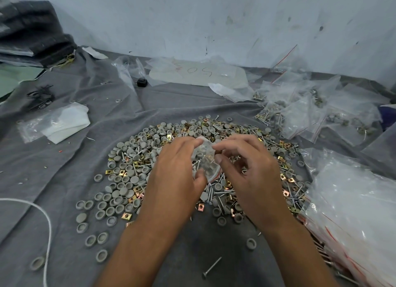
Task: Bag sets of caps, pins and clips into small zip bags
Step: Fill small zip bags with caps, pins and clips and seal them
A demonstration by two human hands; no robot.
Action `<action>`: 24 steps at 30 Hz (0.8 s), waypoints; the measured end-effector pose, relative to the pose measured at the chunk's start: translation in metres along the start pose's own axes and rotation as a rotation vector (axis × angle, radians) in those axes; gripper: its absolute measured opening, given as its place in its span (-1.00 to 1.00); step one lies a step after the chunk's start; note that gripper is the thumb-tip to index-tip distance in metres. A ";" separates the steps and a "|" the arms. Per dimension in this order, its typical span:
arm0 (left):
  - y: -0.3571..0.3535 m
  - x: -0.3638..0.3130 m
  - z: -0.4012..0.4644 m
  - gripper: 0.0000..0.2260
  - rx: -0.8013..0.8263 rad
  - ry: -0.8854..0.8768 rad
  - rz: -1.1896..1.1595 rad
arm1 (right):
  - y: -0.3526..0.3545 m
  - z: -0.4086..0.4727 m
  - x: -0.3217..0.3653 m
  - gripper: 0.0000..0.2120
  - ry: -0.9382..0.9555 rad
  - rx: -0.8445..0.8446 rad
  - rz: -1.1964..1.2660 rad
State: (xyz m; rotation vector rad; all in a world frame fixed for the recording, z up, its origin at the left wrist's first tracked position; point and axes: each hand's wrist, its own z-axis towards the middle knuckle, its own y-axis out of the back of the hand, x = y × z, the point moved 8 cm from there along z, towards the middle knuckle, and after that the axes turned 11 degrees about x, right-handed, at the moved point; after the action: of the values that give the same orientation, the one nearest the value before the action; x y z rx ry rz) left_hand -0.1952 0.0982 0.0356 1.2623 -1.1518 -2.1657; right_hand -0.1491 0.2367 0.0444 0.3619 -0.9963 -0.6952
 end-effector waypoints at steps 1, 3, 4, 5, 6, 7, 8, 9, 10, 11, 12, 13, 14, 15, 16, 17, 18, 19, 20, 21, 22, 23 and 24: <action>0.000 0.000 0.000 -0.50 0.000 0.001 0.001 | 0.001 0.000 0.000 -0.84 0.006 -0.013 -0.003; 0.000 0.000 -0.001 -0.50 0.000 0.006 0.004 | 0.004 -0.001 0.001 -0.81 0.014 -0.054 0.018; 0.000 0.000 -0.001 -0.50 0.001 0.007 0.006 | 0.006 -0.001 0.002 -0.82 0.021 -0.075 0.017; 0.000 0.000 -0.001 -0.50 0.003 0.007 0.006 | 0.007 -0.001 0.003 -0.84 0.026 -0.089 -0.005; 0.000 -0.001 -0.001 -0.50 0.005 0.007 0.006 | 0.006 -0.001 0.004 -0.85 0.027 -0.088 -0.042; 0.000 -0.002 -0.001 -0.50 0.008 0.006 0.004 | 0.004 -0.001 0.004 -0.87 0.021 -0.068 -0.079; 0.000 -0.002 0.000 -0.51 0.010 0.006 0.002 | 0.001 0.000 0.003 -0.89 0.004 -0.044 -0.101; 0.000 -0.002 -0.001 -0.51 0.012 0.007 0.001 | 0.001 -0.001 -0.001 -0.91 -0.026 -0.036 -0.103; 0.000 -0.001 -0.001 -0.50 0.012 0.009 0.001 | 0.004 -0.001 -0.007 -0.92 -0.072 -0.053 -0.089; 0.001 0.000 -0.001 -0.50 0.009 0.011 0.003 | 0.011 -0.002 -0.016 -0.94 -0.132 -0.088 -0.069; 0.001 0.001 -0.002 -0.50 0.006 0.014 0.005 | 0.018 -0.004 -0.026 -0.93 -0.202 -0.114 -0.059; 0.002 0.002 -0.002 -0.50 0.004 0.019 0.007 | 0.022 -0.005 -0.038 -0.90 -0.280 -0.097 -0.069; 0.002 0.003 -0.002 -0.50 0.005 0.024 0.009 | 0.021 -0.007 -0.049 -0.86 -0.359 -0.025 -0.093; 0.002 0.004 -0.002 -0.49 0.008 0.025 0.012 | 0.016 -0.009 -0.060 -0.83 -0.432 0.087 -0.123; 0.001 0.004 -0.002 -0.49 0.011 0.026 0.013 | 0.008 -0.013 -0.069 -0.83 -0.495 0.209 -0.154; 0.000 0.004 -0.002 -0.49 0.015 0.028 0.016 | 0.000 -0.016 -0.074 -0.84 -0.543 0.319 -0.192; 0.000 0.004 -0.002 -0.49 0.017 0.031 0.019 | -0.007 -0.020 -0.077 -0.83 -0.572 0.407 -0.251; -0.001 0.005 -0.002 -0.49 0.018 0.034 0.023 | -0.013 -0.021 -0.079 -0.80 -0.578 0.470 -0.325; -0.001 0.004 -0.002 -0.49 0.016 0.034 0.025 | -0.017 -0.021 -0.078 -0.78 -0.567 0.506 -0.411; -0.001 0.004 -0.002 -0.49 0.014 0.032 0.027 | -0.019 -0.020 -0.076 -0.77 -0.549 0.523 -0.497; -0.001 0.004 -0.002 -0.49 0.012 0.031 0.030 | -0.021 -0.019 -0.074 -0.78 -0.536 0.535 -0.561; -0.001 0.003 -0.001 -0.49 0.010 0.031 0.035 | -0.023 -0.018 -0.073 -0.80 -0.529 0.545 -0.589; -0.001 0.003 -0.001 -0.49 0.011 0.032 0.039 | -0.025 -0.018 -0.072 -0.82 -0.527 0.551 -0.584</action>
State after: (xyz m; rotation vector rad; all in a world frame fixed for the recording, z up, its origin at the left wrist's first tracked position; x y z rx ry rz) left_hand -0.1960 0.0963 0.0326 1.2641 -1.1675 -2.1066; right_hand -0.1677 0.2669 -0.0249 1.0140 -1.6136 -1.0681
